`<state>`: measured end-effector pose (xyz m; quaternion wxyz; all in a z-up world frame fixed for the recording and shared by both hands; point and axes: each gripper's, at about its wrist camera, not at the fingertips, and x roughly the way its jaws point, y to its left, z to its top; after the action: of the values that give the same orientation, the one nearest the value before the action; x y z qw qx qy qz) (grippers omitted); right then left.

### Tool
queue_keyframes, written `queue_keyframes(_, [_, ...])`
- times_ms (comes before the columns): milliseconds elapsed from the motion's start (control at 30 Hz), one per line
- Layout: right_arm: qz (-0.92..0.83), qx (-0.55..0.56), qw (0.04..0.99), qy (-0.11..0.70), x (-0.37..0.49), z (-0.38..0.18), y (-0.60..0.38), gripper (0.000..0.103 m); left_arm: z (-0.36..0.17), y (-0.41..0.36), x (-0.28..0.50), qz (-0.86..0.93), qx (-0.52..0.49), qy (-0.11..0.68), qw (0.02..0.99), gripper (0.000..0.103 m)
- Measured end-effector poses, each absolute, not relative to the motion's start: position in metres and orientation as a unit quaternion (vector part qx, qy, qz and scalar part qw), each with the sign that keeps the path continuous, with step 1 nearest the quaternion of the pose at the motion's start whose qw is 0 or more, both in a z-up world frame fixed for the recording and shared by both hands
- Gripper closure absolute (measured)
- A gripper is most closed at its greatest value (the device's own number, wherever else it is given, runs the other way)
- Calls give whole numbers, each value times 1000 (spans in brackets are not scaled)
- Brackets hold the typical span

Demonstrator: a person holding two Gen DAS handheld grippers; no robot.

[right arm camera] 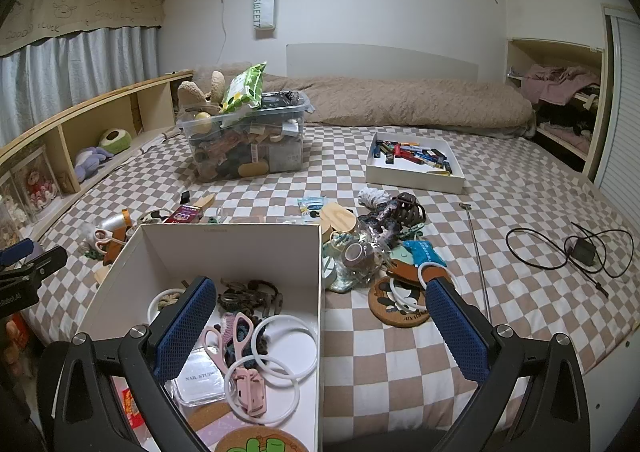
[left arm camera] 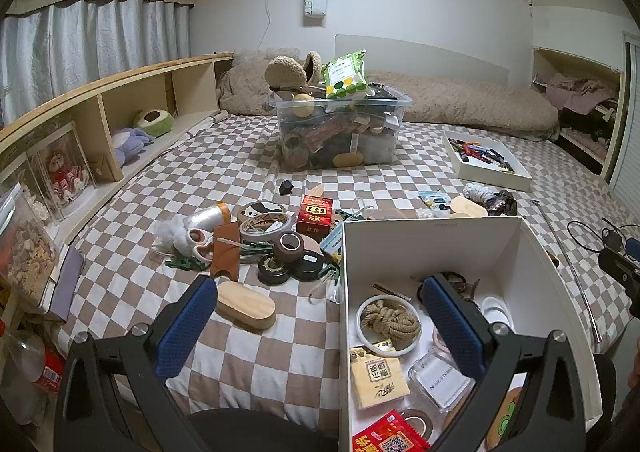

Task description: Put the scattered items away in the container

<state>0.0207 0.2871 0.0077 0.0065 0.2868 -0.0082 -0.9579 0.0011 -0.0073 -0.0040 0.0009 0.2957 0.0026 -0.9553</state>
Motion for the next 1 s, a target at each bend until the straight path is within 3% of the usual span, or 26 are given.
queue_keyframes(1000, [-956, 292, 8, -6, 19, 3, 284, 0, -4, -6, 0, -954, 298, -7, -26, 0])
